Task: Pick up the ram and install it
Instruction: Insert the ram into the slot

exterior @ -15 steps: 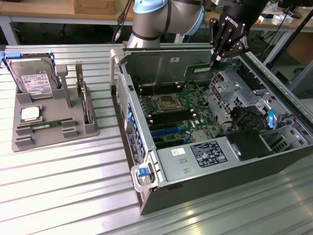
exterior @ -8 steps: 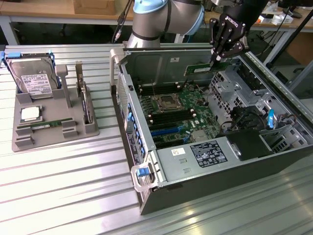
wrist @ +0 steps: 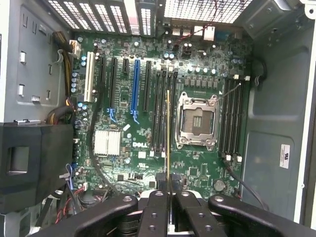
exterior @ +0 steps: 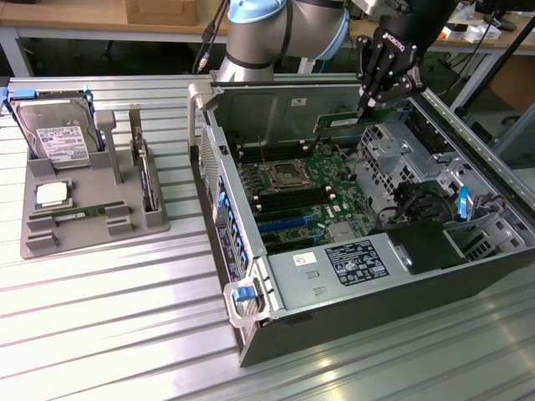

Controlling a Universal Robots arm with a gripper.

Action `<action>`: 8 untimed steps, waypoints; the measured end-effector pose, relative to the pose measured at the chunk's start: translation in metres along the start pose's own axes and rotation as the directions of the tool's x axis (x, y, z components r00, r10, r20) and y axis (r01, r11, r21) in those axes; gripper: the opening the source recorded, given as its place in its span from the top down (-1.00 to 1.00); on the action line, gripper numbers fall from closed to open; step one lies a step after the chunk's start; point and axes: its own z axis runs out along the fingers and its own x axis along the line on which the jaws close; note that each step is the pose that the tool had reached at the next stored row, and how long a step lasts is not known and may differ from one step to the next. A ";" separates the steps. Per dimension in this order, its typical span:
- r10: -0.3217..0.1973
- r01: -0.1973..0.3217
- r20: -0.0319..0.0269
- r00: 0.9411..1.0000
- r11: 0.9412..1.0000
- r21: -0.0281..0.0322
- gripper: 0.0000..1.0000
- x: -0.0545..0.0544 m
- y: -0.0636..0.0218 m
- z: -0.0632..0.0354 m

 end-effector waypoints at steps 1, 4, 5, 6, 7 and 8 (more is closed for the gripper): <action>0.000 0.000 0.000 1.000 1.000 0.000 0.76 0.000 -0.0001 0.0013; 0.000 0.000 0.000 1.000 1.000 0.000 0.76 0.000 -0.0002 0.0045; 0.000 0.000 0.000 1.000 1.000 0.000 0.76 0.000 -0.0002 0.0053; 0.000 0.000 0.000 1.000 1.000 0.000 0.76 0.000 -0.0002 0.0059; 0.000 0.000 0.000 1.000 1.000 0.000 0.76 0.000 -0.0003 0.0070; 0.000 0.000 0.000 1.000 1.000 0.000 0.76 0.000 -0.0003 0.0078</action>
